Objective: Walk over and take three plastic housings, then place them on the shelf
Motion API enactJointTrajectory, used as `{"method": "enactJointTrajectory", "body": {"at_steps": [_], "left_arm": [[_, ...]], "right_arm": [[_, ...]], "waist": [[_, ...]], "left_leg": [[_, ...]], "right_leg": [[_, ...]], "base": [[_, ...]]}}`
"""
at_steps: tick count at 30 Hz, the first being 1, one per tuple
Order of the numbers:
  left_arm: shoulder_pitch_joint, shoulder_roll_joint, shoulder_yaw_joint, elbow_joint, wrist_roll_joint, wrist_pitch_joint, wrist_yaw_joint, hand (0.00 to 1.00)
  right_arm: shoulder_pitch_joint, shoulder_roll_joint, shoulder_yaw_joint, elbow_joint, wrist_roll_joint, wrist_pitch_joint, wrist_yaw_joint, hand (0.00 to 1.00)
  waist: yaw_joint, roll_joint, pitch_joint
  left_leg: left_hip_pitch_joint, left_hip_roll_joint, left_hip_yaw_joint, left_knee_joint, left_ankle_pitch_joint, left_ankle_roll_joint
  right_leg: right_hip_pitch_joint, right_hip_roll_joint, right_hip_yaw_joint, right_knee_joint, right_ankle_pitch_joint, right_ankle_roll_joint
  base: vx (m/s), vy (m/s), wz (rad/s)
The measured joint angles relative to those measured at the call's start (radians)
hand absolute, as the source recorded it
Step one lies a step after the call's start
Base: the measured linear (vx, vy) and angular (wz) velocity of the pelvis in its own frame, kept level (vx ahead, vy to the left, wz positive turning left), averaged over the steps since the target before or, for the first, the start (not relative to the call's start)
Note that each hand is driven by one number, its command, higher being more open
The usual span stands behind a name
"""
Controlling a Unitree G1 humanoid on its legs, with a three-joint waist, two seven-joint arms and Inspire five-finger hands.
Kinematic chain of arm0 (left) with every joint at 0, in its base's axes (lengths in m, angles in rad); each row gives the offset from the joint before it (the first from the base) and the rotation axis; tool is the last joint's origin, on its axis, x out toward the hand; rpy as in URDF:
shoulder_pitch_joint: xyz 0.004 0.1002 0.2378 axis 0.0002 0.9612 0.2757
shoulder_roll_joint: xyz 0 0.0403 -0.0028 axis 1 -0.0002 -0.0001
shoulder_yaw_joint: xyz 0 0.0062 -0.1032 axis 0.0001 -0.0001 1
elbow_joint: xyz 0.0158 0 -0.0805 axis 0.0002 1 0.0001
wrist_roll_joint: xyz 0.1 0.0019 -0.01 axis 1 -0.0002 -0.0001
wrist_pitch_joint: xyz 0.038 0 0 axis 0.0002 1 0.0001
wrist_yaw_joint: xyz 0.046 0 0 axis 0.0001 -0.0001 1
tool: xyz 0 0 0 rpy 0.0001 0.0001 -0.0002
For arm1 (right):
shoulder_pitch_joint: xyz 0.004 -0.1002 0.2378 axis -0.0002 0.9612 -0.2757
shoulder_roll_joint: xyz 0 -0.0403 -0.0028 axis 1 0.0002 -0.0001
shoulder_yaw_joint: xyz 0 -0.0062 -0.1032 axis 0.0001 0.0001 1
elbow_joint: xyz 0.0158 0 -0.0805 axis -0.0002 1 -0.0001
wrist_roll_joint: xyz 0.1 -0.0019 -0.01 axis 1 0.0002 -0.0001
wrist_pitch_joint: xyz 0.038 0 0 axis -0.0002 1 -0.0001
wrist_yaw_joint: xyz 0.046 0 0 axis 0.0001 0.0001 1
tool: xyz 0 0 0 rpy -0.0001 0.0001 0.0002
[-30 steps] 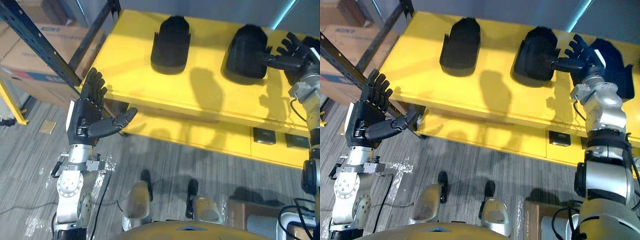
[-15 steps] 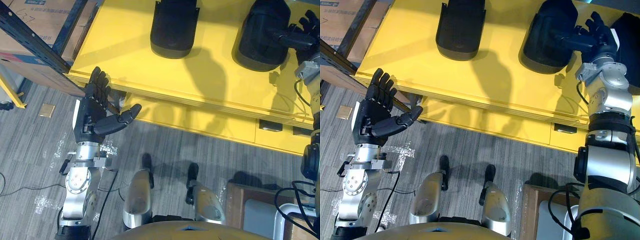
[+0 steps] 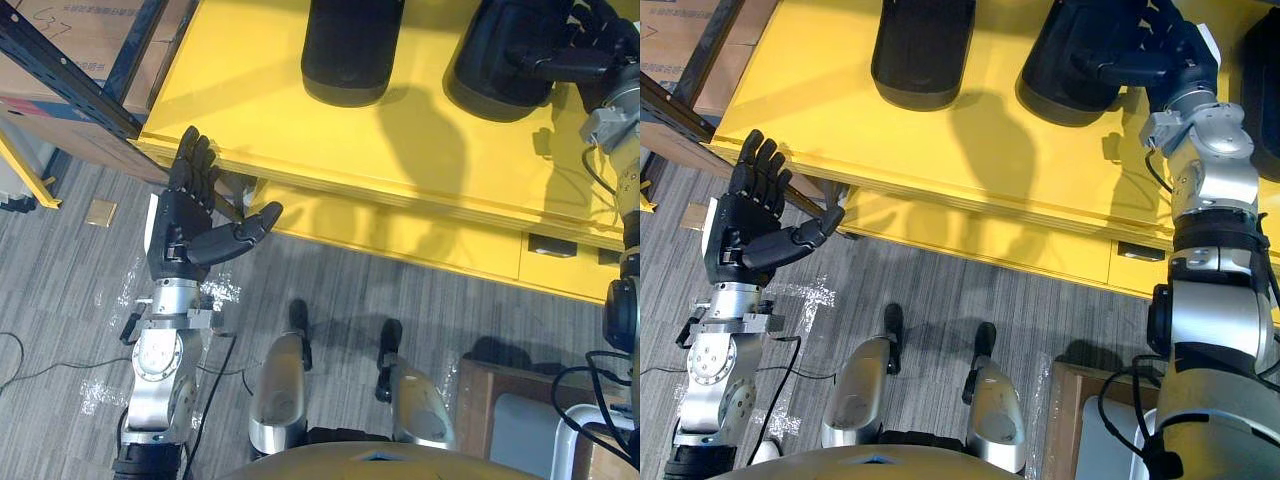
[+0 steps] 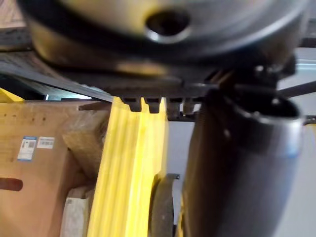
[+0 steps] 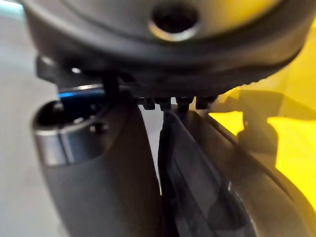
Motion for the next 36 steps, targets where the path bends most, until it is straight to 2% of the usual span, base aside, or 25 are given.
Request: {"method": "enactJointTrajectory", "body": {"at_steps": [3,7,11,13,15,17,18,19,21,24,27,29,32,36], "left_arm": [[0.000,0.000,0.004,0.000,0.000,0.000,0.000,1.00],[0.001,0.002,0.005,0.000,0.001,-0.001,0.000,1.00],[0.019,0.008,0.006,-0.002,0.000,-0.020,0.002,1.00],[0.025,0.007,0.008,-0.010,0.000,-0.020,0.001,1.00],[0.037,0.006,0.020,-0.023,0.000,-0.021,-0.002,1.00],[0.057,-0.006,0.040,-0.040,0.000,-0.047,-0.015,1.00],[0.062,-0.014,0.045,-0.050,0.000,-0.052,-0.016,1.00],[0.065,-0.025,0.047,-0.065,0.000,-0.063,-0.017,1.00],[0.069,-0.050,0.046,-0.102,0.003,-0.080,-0.021,1.00],[0.077,-0.058,0.048,-0.146,0.007,-0.105,-0.019,1.00],[0.082,-0.107,0.068,-0.179,0.009,-0.105,-0.018,1.00],[0.074,-0.124,0.080,-0.182,0.009,-0.105,-0.021,1.00],[0.077,-0.136,0.079,-0.183,0.012,-0.102,-0.026,1.00],[0.078,-0.158,0.073,-0.183,0.046,-0.095,-0.024,1.00]], "right_arm": [[-0.001,-0.037,0.017,0.000,-0.009,-0.001,-0.004,1.00],[-0.001,-0.038,0.017,0.000,-0.023,-0.006,-0.039,1.00],[0.010,-0.057,0.006,-0.033,-0.073,-0.049,-0.119,1.00],[0.077,-0.081,-0.057,-0.133,-0.078,-0.086,-0.151,1.00],[0.178,-0.083,-0.146,-0.302,-0.076,-0.145,-0.183,1.00],[0.341,-0.077,-0.236,-0.557,-0.076,-0.207,-0.203,1.00],[0.384,-0.066,-0.257,-0.622,-0.078,-0.216,-0.205,1.00],[0.451,-0.034,-0.286,-0.714,-0.080,-0.227,-0.208,1.00],[0.628,0.129,-0.340,-0.897,-0.116,-0.265,-0.205,1.00],[0.852,0.321,-0.376,-1.052,-0.116,-0.278,-0.166,1.00],[1.015,0.475,-0.404,-1.153,-0.103,-0.279,-0.078,1.00],[1.075,0.532,-0.397,-1.203,-0.084,-0.279,-0.006,1.00],[1.102,0.549,-0.290,-1.228,-0.034,-0.279,0.089,1.00],[1.098,0.575,-0.105,-1.227,-0.026,-0.279,0.099,1.00]], "waist": [[0.005,0.010,0.006],[0.003,0.010,0.006],[-0.003,0.010,0.006],[-0.002,0.009,0.007],[-0.007,0.009,0.007],[-0.025,0.006,0.005],[-0.028,0.003,0.003],[-0.032,-0.005,-0.001],[-0.051,-0.043,-0.050],[-0.077,-0.084,-0.113],[-0.110,-0.096,-0.159],[-0.119,-0.094,-0.172],[-0.124,-0.095,-0.212],[-0.105,-0.097,-0.255]], "left_leg": [[-0.001,-0.002,-0.002,-0.001,0.001,0.001],[-0.001,-0.002,-0.002,-0.002,0.002,0.001],[0.003,-0.001,0.002,-0.003,0.002,0.001],[0.011,-0.002,0.004,-0.003,0.001,-0.001],[0.029,-0.002,0.010,-0.008,-0.003,-0.003],[0.059,0.000,0.025,-0.016,-0.012,-0.004],[0.067,0.001,0.030,-0.019,-0.014,-0.005],[0.081,0.002,0.038,-0.022,-0.018,-0.009],[0.111,0.002,0.059,-0.047,-0.020,-0.013],[0.149,0.003,0.089,-0.070,-0.023,-0.013],[0.180,0.003,0.110,-0.071,-0.041,-0.014],[0.201,0.004,0.118,-0.074,-0.049,-0.016],[0.217,0.004,0.124,-0.088,-0.050,-0.026],[0.228,0.002,0.115,-0.108,-0.029,-0.020]], "right_leg": [[0.000,-0.001,-0.002,0.000,0.000,0.000],[0.000,-0.001,-0.002,0.000,0.000,0.000],[0.001,-0.002,0.000,0.000,0.000,0.000],[0.009,-0.003,-0.002,0.000,0.000,0.000],[0.022,-0.005,0.000,-0.003,-0.001,0.002],[0.045,-0.008,0.006,-0.005,-0.007,0.010],[0.050,-0.009,0.009,-0.005,-0.009,0.011],[0.060,-0.008,0.016,-0.010,-0.009,0.012],[0.077,-0.007,0.026,-0.031,-0.010,0.014],[0.094,-0.007,0.050,-0.042,-0.012,0.016],[0.119,-0.013,0.068,-0.054,-0.015,0.019],[0.136,-0.013,0.079,-0.062,-0.015,0.020],[0.146,-0.012,0.082,-0.073,-0.017,0.025],[0.157,-0.009,0.066,-0.078,-0.014,0.020]], "base": [[0.00,0.008,0.02],[0.00,0.000,0.00],[0.00,0.000,0.00],[0.00,0.003,-0.02],[0.01,0.003,-0.10],[0.03,0.006,-0.10],[0.02,0.010,-0.12],[0.02,0.013,-0.19],[0.04,0.000,-0.21],[0.07,-0.002,-0.25],[0.05,0.016,-0.21],[0.01,0.024,-0.24],[0.00,0.002,-0.07],[0.01,-0.017,0.10]]}}
